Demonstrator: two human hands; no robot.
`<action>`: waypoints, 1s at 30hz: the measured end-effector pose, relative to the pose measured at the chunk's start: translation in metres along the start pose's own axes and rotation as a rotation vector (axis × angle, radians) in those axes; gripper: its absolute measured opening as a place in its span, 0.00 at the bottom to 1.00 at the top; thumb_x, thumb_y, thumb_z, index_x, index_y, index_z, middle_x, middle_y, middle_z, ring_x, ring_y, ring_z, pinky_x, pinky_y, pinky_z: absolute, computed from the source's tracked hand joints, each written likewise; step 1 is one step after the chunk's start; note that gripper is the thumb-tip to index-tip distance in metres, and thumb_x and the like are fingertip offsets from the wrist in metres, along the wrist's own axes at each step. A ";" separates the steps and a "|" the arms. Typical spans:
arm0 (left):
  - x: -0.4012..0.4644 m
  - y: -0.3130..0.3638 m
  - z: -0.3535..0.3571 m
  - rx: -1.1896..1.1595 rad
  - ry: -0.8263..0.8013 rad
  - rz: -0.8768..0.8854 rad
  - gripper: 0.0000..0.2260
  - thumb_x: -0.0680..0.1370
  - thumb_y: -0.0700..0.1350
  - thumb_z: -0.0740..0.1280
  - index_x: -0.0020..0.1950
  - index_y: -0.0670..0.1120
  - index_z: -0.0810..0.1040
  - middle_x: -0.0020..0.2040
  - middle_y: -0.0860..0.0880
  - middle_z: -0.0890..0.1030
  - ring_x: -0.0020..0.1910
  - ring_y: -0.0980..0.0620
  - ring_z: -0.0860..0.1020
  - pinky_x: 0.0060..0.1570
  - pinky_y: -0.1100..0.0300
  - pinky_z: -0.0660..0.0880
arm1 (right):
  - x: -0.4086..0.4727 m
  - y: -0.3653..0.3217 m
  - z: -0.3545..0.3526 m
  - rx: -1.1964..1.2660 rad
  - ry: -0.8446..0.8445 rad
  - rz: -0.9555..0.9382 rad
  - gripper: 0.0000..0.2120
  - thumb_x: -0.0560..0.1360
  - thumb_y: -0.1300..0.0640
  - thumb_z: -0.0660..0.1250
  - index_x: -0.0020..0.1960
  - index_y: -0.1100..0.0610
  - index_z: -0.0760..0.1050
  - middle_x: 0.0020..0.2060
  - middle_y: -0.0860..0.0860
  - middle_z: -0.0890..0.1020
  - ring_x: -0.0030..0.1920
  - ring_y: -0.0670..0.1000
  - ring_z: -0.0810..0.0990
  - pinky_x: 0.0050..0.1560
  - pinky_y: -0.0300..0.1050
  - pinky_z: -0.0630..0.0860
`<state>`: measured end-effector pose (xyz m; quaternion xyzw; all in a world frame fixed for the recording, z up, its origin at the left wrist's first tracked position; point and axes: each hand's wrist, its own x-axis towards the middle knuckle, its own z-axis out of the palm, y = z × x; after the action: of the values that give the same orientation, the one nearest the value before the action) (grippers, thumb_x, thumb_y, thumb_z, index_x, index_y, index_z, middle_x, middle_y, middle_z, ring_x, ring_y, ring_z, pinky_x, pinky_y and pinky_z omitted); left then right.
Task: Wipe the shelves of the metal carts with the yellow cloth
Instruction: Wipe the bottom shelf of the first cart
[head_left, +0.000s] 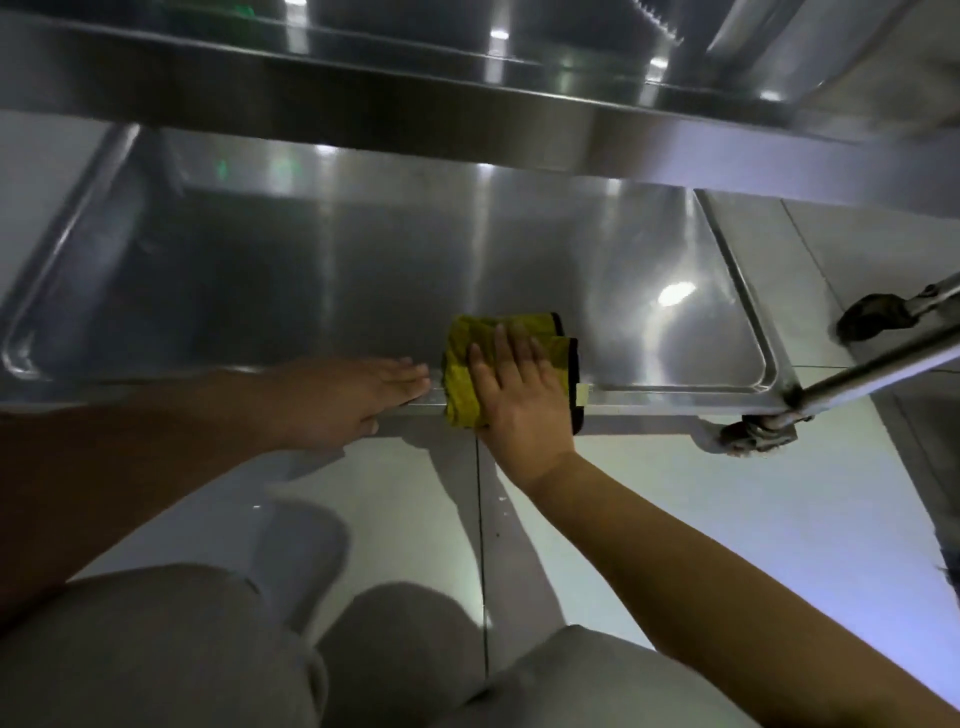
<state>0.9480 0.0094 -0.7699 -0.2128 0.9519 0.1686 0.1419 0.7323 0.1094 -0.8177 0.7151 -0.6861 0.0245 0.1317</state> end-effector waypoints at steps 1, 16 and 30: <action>-0.014 -0.010 0.003 -0.050 0.056 -0.017 0.30 0.80 0.47 0.60 0.77 0.45 0.49 0.74 0.53 0.44 0.75 0.56 0.48 0.70 0.70 0.41 | 0.003 -0.005 -0.002 -0.014 0.002 -0.021 0.37 0.61 0.53 0.81 0.66 0.62 0.74 0.66 0.65 0.73 0.66 0.65 0.72 0.68 0.60 0.63; -0.170 -0.095 0.082 0.009 0.613 -0.436 0.23 0.73 0.45 0.56 0.63 0.36 0.75 0.59 0.38 0.77 0.59 0.41 0.72 0.63 0.52 0.63 | 0.053 -0.080 -0.019 -0.195 -0.097 -0.318 0.48 0.59 0.50 0.82 0.69 0.65 0.60 0.66 0.69 0.72 0.66 0.67 0.72 0.66 0.62 0.63; -0.228 -0.125 0.102 -0.065 0.856 -0.652 0.24 0.66 0.27 0.70 0.62 0.35 0.77 0.59 0.38 0.79 0.58 0.39 0.78 0.62 0.49 0.67 | 0.107 -0.230 -0.026 -0.139 -0.059 -0.375 0.40 0.59 0.53 0.81 0.66 0.69 0.72 0.62 0.67 0.75 0.64 0.66 0.75 0.65 0.60 0.67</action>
<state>1.2231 0.0226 -0.8163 -0.5513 0.8035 0.0434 -0.2206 0.9698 0.0160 -0.8048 0.8199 -0.5445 -0.0690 0.1630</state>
